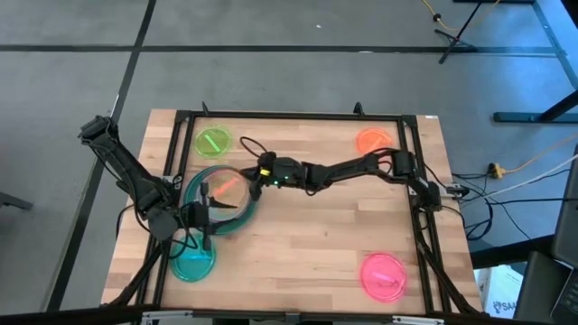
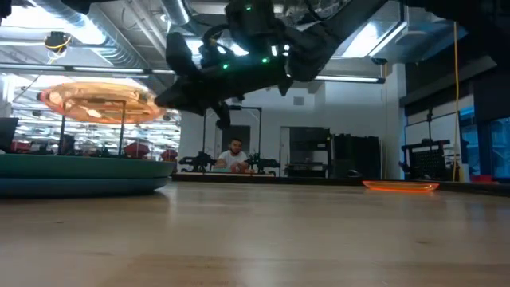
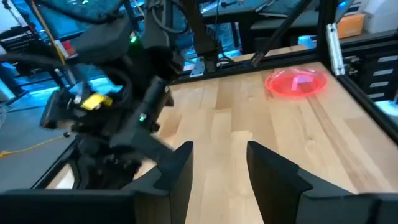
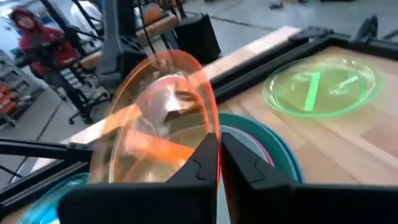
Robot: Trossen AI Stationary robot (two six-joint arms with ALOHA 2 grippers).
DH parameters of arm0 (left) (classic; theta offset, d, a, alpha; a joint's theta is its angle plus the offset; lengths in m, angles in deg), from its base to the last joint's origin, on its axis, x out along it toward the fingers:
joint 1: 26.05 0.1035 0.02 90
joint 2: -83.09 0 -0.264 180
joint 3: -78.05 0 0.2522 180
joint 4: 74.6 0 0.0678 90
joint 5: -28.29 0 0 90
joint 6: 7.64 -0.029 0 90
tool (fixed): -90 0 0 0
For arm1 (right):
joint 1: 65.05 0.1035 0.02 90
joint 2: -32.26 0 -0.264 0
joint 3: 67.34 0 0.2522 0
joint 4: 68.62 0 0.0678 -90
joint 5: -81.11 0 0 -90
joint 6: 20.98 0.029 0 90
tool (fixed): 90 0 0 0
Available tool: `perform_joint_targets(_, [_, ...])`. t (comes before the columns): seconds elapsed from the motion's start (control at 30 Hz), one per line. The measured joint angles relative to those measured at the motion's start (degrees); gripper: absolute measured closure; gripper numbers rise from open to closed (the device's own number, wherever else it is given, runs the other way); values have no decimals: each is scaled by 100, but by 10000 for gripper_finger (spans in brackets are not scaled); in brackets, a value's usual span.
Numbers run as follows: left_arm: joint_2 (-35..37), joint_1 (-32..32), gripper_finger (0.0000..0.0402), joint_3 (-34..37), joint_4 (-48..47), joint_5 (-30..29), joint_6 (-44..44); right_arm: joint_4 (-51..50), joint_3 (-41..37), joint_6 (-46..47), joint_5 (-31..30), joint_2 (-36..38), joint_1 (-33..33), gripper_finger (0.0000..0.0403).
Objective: Stack plastic plates
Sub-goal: Stack the bottom orange plate on top of the light blue plate
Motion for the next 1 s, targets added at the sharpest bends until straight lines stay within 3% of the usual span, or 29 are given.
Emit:
perform_joint_targets(0.27, [-2,0,258,0,8,169,7,30,534,14,-189,-491,0,397])
perform_joint_targets(0.8, [-5,0,258,0,44,190,7,19,583,3,-430,-935,2,397])
perform_joint_targets(1.0, [-5,0,258,0,46,252,7,17,584,-32,-387,-935,4,350])
